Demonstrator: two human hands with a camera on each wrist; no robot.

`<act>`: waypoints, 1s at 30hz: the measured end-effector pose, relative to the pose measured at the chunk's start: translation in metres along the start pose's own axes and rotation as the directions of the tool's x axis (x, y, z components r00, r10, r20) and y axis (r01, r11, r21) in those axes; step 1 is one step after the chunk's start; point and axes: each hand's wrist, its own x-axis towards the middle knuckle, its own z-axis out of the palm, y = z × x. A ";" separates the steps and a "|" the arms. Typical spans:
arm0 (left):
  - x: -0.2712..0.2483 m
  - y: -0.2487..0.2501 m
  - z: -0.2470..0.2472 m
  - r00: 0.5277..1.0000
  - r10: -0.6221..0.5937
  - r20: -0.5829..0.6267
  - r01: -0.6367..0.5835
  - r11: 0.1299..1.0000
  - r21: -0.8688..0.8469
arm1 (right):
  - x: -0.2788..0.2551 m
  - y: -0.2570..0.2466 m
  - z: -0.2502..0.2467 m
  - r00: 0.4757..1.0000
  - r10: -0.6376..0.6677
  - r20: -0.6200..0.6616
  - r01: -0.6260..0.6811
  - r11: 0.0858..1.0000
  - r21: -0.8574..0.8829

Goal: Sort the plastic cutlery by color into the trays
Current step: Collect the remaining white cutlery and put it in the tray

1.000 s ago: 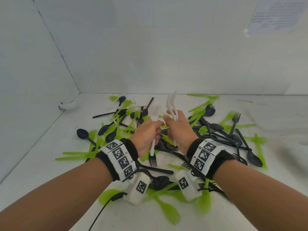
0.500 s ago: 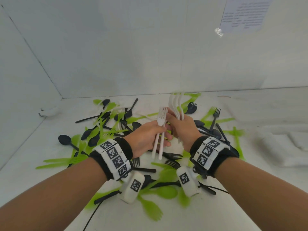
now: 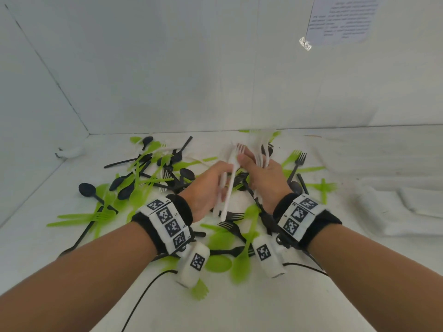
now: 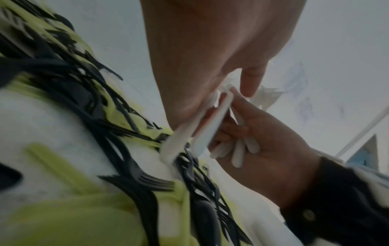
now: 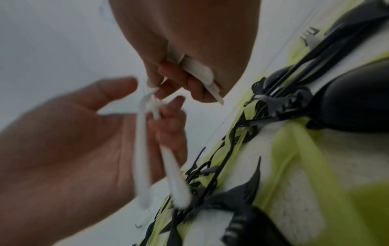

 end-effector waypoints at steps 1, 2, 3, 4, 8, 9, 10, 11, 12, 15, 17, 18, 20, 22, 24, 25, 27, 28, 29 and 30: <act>-0.003 0.000 0.011 0.999 0.011 0.037 -0.012 0.999 0.032 | -0.002 0.003 0.002 1.000 -0.010 0.014 0.010 1.000 0.005; -0.004 -0.001 0.019 0.998 0.010 0.063 -0.013 0.999 0.041 | -0.003 0.005 0.004 1.000 -0.012 0.019 0.011 1.000 0.018; -0.006 -0.003 0.026 0.998 0.012 0.068 -0.017 0.998 0.063 | -0.004 0.006 0.005 1.000 -0.004 0.018 0.004 0.999 0.039; -0.006 -0.006 0.030 0.998 0.008 0.062 -0.012 0.998 0.066 | -0.006 0.008 0.004 1.000 0.008 0.014 -0.009 0.999 0.049; -0.009 -0.015 0.037 0.997 -0.036 0.071 0.034 0.999 0.027 | -0.014 0.010 -0.007 0.999 0.031 -0.009 -0.031 1.000 0.002; -0.010 -0.016 0.039 0.998 -0.052 0.044 0.052 0.999 0.009 | -0.017 0.009 -0.010 0.999 0.015 -0.037 -0.016 1.000 -0.025; -0.010 -0.018 0.039 0.998 -0.065 0.013 0.065 0.997 -0.027 | -0.017 0.009 -0.015 0.998 -0.005 -0.070 0.000 0.998 -0.063; -0.010 -0.019 0.041 0.997 -0.074 -0.021 0.073 0.996 -0.059 | -0.017 0.010 -0.019 0.995 -0.028 -0.093 0.018 0.994 -0.110; -0.008 -0.021 0.040 0.995 -0.089 -0.055 0.082 0.990 -0.111 | -0.019 0.009 -0.022 0.994 -0.054 -0.097 0.038 0.987 -0.158; -0.003 -0.021 0.038 0.989 -0.100 -0.109 0.073 0.971 -0.228 | -0.031 0.006 -0.027 0.996 -0.084 0.008 0.083 0.963 -0.257; 0.001 -0.019 0.039 0.995 -0.040 -0.094 0.021 0.981 -0.193 | -0.040 0.009 -0.025 0.986 -0.094 0.135 0.137 0.923 -0.360; 0.003 -0.019 0.041 0.995 -0.014 -0.096 -0.002 0.986 -0.165 | -0.043 0.012 -0.024 0.978 -0.101 0.184 0.174 0.883 -0.435; 0.005 -0.019 0.044 0.987 -0.013 -0.159 -0.013 0.988 -0.157 | -0.045 0.014 -0.020 0.962 -0.099 0.254 0.221 0.829 -0.514; 0.006 -0.021 0.042 0.972 -0.043 -0.232 -0.007 0.977 -0.212 | -0.045 0.012 -0.019 0.966 -0.085 0.244 0.199 0.846 -0.495; 0.007 -0.022 0.037 0.958 -0.044 -0.285 -0.027 0.970 -0.241 | -0.041 0.012 -0.022 0.989 -0.105 0.107 0.142 0.884 -0.445; 0.008 -0.023 0.033 0.949 -0.029 -0.313 -0.043 0.974 -0.223 | -0.039 0.011 -0.023 0.994 -0.111 0.024 0.111 0.898 -0.426; 0.006 -0.022 0.026 0.934 0.006 -0.358 -0.066 0.986 -0.155 | -0.037 0.010 -0.025 0.997 -0.023 -0.079 -0.009 0.921 -0.388; 0.007 -0.022 0.022 0.930 0.019 -0.367 -0.070 0.989 -0.127 | -0.037 0.009 -0.024 0.995 0.054 -0.082 -0.079 0.933 -0.352; 0.007 -0.020 0.019 0.931 0.029 -0.363 -0.073 0.992 -0.108 | -0.037 0.007 -0.022 0.991 0.118 -0.064 -0.132 0.943 -0.307; 0.007 -0.019 0.017 0.934 0.028 -0.357 -0.068 0.993 -0.100 | -0.038 0.007 -0.020 0.987 0.155 -0.033 -0.158 0.951 -0.265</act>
